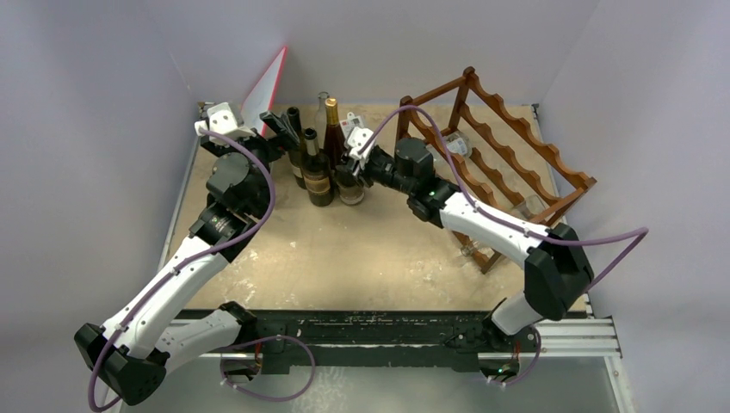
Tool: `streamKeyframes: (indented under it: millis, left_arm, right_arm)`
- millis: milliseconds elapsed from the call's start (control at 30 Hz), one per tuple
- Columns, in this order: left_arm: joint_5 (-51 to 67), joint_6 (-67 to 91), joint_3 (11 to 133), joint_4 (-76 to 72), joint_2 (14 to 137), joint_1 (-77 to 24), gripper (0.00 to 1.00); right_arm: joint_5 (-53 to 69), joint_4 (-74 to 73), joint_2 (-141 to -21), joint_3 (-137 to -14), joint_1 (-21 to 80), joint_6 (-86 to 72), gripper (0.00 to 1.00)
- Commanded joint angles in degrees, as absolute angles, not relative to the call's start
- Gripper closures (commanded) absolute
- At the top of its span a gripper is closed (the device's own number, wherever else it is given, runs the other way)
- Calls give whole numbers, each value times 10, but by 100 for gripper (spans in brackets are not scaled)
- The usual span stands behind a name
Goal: Take the wine bottle off the wine rack
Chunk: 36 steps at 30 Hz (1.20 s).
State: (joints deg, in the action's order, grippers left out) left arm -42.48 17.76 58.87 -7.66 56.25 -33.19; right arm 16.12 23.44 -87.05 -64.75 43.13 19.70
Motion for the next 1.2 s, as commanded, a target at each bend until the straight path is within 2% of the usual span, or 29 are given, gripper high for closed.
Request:
streamKeyframes:
  millis: [0, 400, 833, 1167]
  left_arm:
    - [-428, 167, 603, -94, 552, -334, 0]
    - [-430, 164, 603, -95, 550, -334, 0]
    - [-430, 163, 603, -95, 550, -334, 0]
    - [-427, 164, 603, -95, 553, -334, 0]
  right_arm:
    - [183, 341, -883, -722, 413, 165, 100]
    - [181, 319, -953, -792, 378, 114, 100]
    - [162, 329, -954, -785, 370, 108, 48]
    - [142, 299, -916, -775, 369, 148, 29]
